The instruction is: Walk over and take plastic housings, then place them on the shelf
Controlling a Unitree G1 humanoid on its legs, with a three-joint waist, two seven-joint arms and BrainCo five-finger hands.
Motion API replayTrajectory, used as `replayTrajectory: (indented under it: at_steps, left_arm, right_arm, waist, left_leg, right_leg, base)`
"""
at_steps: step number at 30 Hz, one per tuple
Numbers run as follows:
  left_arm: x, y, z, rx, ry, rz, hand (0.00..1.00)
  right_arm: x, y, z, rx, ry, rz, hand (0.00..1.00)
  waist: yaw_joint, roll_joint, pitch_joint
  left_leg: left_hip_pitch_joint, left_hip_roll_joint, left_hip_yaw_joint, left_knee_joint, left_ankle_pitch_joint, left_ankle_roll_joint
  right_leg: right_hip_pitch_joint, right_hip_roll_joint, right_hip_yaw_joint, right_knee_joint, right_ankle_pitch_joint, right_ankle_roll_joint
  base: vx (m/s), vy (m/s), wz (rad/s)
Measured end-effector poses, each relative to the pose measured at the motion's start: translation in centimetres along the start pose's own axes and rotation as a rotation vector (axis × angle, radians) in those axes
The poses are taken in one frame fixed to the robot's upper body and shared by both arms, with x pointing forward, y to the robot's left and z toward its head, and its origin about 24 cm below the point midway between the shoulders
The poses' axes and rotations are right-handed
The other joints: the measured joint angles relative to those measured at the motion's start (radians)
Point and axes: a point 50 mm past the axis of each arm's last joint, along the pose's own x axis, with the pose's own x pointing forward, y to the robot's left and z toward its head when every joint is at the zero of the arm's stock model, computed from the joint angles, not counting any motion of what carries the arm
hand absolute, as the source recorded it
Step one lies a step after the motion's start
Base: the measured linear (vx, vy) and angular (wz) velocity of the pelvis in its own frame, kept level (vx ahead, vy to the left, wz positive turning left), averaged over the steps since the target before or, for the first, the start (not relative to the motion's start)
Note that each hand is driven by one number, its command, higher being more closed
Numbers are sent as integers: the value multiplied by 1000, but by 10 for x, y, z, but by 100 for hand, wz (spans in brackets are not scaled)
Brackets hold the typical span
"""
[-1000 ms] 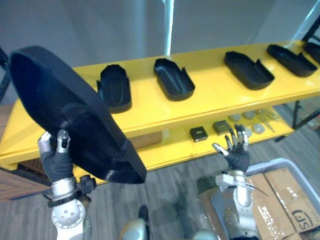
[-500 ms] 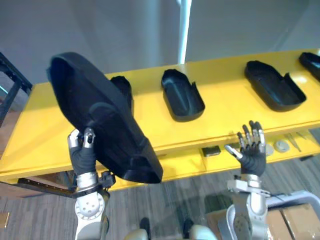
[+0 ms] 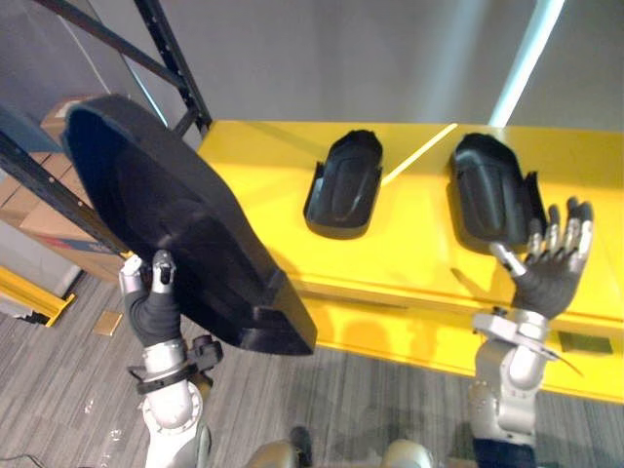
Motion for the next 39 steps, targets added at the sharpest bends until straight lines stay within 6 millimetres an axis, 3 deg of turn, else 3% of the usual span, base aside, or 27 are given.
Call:
replayTrajectory:
  at_steps: [2,5,7,9,11,12,13,14,16,18,21,24,26,27,29,32,33,34,35,36,37,39]
  left_arm:
    - [2,-1,1,-5,-9,-32,100]
    - [5,1,1,-5,-14,-73,100]
    - [5,1,1,-6,-11,-77,100]
    - [7,1,-1,-3,-10,-83,100]
    - [12,-2,-1,-13,-25,-92,100]
    - [15,-5,0,-23,-39,-91,100]
    - [18,-7,1,-28,-52,-82,100]
    - [18,-7,1,-28,-52,-80,100]
    - [16,-7,-2,-34,-36,-82,100]
    - [14,-7,-3,-36,-24,-84,100]
    - [8,-3,-7,-49,13,-65,100]
    - [7,-4,-8,-51,20,-75,100]
    - [7,-6,-8,-52,21,-98,100]
    - [6,-8,-9,-57,27,-111,100]
    - [4,-11,-13,-64,46,-123,100]
    - [-2,-7,-17,-48,78,-100,100]
    - [-4,-6,-19,-44,89,-94,100]
    - [-4,-6,-19,-40,90,-93,100]
    - [-3,-6,-19,-37,88,-91,100]
    - [0,-5,-19,-32,74,-87,100]
    - [5,-2,-19,-17,65,-88,100]
    - [8,5,-22,24,81,-91,100]
  right_arm:
    - [-6,-1,-2,-7,16,-29,0]
    - [-19,-3,-8,-34,60,-76,0]
    - [-28,-5,-11,-56,95,-87,0]
    - [-30,-4,-12,-54,102,-79,0]
    - [-30,-6,-10,-61,93,-83,0]
    - [-29,-10,-9,-70,84,-94,0]
    - [-28,-13,-6,-79,67,-96,0]
    - [-27,-13,-6,-82,65,-95,0]
    - [-25,-18,-4,-106,58,-89,0]
    - [-25,-17,-3,-103,48,-87,0]
    - [-25,-15,-3,-95,42,-78,0]
    - [-26,-16,-2,-100,37,-61,0]
    - [-26,-17,-1,-107,33,-55,0]
    - [-26,-17,0,-108,32,-52,0]
    - [-24,-16,1,-106,26,-44,0]
    - [-18,-15,-1,-100,22,-21,0]
    - [-15,-17,2,-98,14,-11,0]
    - [-13,-19,3,-106,10,-7,0]
    - [-14,-21,3,-114,17,-9,0]
    - [-17,-20,1,-110,25,-20,0]
    - [-24,-20,-3,-88,49,-59,0]
    - [-28,-16,-7,-57,66,-98,0]
  waist:
    - [-19,-2,1]
    - [-20,-8,4]
    - [-20,-7,7]
    - [-21,-10,17]
    - [-27,-19,21]
    - [-26,-22,23]
    - [-26,-25,23]
    - [-26,-24,24]
    - [-28,-1,35]
    - [-22,0,37]
    - [-8,-2,38]
    - [-6,3,35]
    - [-29,-5,39]
    - [-29,-19,44]
    - [-29,-25,41]
    - [-22,-17,36]
    - [-24,5,23]
    - [-28,21,13]
    - [-39,25,0]
    - [-52,15,-9]
    - [-51,-24,-12]
    - [-45,-37,-18]
  left_leg:
    - [12,-7,12,-6,0,1]
    - [48,-6,67,-55,8,29]
    - [52,12,123,-68,3,58]
    - [51,29,143,-76,-9,76]
    - [50,28,143,-78,-8,76]
    - [40,23,143,-70,-10,77]
    - [17,19,139,-37,-11,71]
    - [14,18,138,-31,-12,69]
    - [13,14,113,-11,-13,67]
    - [18,17,106,16,-14,65]
    - [-24,53,84,182,-35,33]
    - [-32,80,86,245,-37,30]
    - [-37,72,83,253,-31,15]
    - [-39,82,84,268,-53,38]
    - [-55,132,47,280,-61,32]
    - [-53,212,-20,252,-27,-1]
    - [-33,215,-23,192,47,2]
    - [-32,214,-22,179,55,-20]
    - [-11,199,-23,167,-7,-76]
    - [19,165,-19,123,-46,-112]
    - [29,128,-10,94,-44,-108]
    - [38,123,3,72,-39,-99]
  right_leg:
    - [24,1,10,-52,49,0]
    - [11,17,19,-68,99,-38]
    - [-7,44,-5,-93,166,-71]
    - [-33,83,-3,-17,123,-79]
    - [-42,118,-13,13,69,-119]
    - [-41,117,-40,8,38,-168]
    - [-38,110,-49,-7,18,-173]
    - [-37,107,-53,-11,14,-165]
    - [-7,98,-72,-24,8,-115]
    - [14,90,-83,-31,-1,-76]
    - [41,99,-55,-36,-5,-68]
    - [46,112,-8,-34,-4,-69]
    - [47,95,9,-40,-2,-72]
    - [47,78,29,-40,-1,-71]
    - [50,54,64,-40,-1,-71]
    - [49,23,133,-29,3,-49]
    - [48,14,146,-23,0,-13]
    - [47,10,153,-21,-2,8]
    - [48,-9,160,-23,-2,27]
    - [53,-44,159,-30,15,52]
    - [53,-79,157,-51,54,56]
    - [56,-71,132,-94,152,45]
  base:
    - [-5,159,-32]
    - [-38,127,-49]
    - [-80,120,-68]
    - [-80,43,-49]
    - [-15,-11,-18]
    - [10,-30,7]
    - [3,-23,11]
    - [45,-28,20]
    - [85,-50,28]
    - [71,-72,17]
    - [60,-114,-26]
    - [102,-50,-56]
    - [54,32,-27]
    - [44,86,-32]
    - [51,137,-42]
    - [48,283,-68]
    - [55,410,-55]
    - [61,454,-35]
    - [57,405,-5]
    - [38,464,0]
    - [12,478,0]
    - [-22,338,-12]
